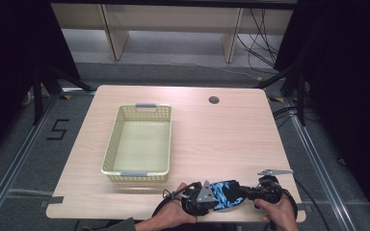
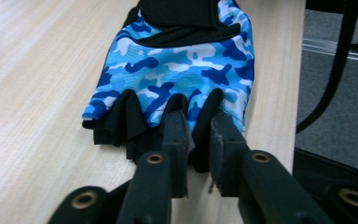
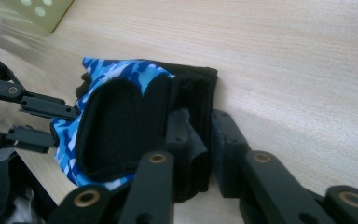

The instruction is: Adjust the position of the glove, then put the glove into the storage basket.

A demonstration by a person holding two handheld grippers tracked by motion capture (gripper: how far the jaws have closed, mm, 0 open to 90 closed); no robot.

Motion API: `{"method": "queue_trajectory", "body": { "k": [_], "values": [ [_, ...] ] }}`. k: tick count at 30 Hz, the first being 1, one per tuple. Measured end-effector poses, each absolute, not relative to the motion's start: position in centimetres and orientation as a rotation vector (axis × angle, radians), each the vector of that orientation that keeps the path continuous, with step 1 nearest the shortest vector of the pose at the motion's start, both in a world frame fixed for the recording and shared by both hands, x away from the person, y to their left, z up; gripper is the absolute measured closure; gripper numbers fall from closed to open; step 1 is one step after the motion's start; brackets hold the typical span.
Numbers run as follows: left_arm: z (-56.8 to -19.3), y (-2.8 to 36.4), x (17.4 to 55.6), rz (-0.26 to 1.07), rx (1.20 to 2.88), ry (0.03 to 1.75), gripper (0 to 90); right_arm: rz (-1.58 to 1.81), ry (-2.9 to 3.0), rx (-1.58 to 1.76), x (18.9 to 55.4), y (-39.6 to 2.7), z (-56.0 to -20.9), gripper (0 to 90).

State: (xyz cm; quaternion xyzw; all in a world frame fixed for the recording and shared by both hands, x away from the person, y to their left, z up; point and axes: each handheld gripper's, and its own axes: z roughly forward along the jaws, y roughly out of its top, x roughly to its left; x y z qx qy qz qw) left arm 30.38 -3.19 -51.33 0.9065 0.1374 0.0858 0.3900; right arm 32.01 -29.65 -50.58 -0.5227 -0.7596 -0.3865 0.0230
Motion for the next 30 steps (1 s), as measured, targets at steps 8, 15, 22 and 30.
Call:
{"method": "queue_trajectory", "body": {
  "k": [8, 15, 22, 30],
  "values": [
    [-51.0, -1.8, 30.9, 0.221, 2.261, 0.389, 81.2, -1.273, -2.403, -1.573, 31.3, -29.6, -49.9, 86.9],
    [-50.6, -0.6, 30.6, 0.229, 2.264, 0.378, 81.1, -1.327, -2.369, -1.554, 30.5, -28.1, -49.1, 86.8],
    [-49.6, 0.8, 29.6, 0.206, 2.228, 0.389, 81.0, -1.421, -2.408, -1.473, 29.7, -27.4, -47.8, 86.9],
    [-48.3, 2.2, 29.4, 0.149, 2.214, 0.408, 80.8, -1.45, -2.393, -1.43, 28.9, -26.2, -45.9, 86.9]
  ]
}}
